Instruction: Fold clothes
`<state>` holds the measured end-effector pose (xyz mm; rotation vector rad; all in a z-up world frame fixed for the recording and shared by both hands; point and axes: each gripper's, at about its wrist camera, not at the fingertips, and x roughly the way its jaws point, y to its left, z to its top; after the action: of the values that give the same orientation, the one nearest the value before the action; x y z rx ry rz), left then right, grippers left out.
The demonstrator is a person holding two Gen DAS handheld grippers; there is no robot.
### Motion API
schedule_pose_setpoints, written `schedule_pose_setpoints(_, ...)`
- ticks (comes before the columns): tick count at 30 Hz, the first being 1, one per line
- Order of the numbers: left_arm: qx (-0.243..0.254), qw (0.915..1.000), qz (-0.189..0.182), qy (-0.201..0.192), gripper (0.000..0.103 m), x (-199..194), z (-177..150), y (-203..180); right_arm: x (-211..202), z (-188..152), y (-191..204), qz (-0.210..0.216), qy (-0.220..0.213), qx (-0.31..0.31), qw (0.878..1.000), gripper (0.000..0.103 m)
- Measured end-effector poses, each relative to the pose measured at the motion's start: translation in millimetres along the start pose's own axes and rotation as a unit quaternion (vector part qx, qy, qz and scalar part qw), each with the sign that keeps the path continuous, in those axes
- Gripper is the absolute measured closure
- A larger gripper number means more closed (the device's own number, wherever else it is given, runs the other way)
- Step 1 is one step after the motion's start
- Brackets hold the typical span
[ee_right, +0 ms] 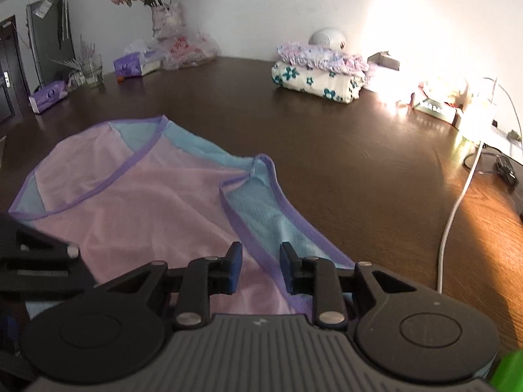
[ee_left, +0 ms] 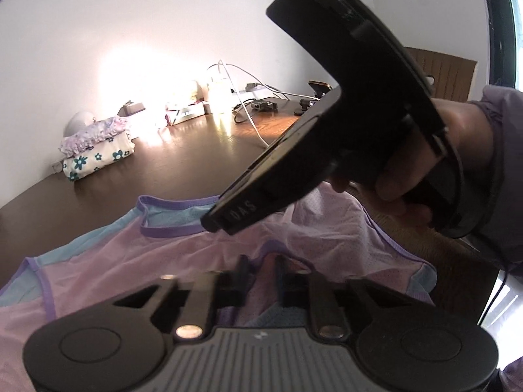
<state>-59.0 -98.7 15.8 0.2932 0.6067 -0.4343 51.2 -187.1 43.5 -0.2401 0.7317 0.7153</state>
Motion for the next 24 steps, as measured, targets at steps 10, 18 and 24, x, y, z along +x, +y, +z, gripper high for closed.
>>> schedule_pose_setpoints(10, -0.058, 0.9983, -0.007, 0.004, 0.102, -0.3, -5.9, 16.0, 2.8, -7.0, -11.4, 0.016, 0.008, 0.024, 1.0, 0.094)
schedule_pose_setpoints(18, -0.133, 0.99, -0.041, -0.023, 0.103, -18.8, -10.4, 31.7, -14.9, 1.7, -10.1, 0.023, -0.03, 0.044, 0.998, 0.098)
schedule_pose_setpoints(24, -0.255, 0.9642, -0.065, -0.035, 0.103, -39.0, -26.8, 65.1, -19.1, 21.4, 1.3, 0.055, -0.049, 0.059, 0.996, 0.098)
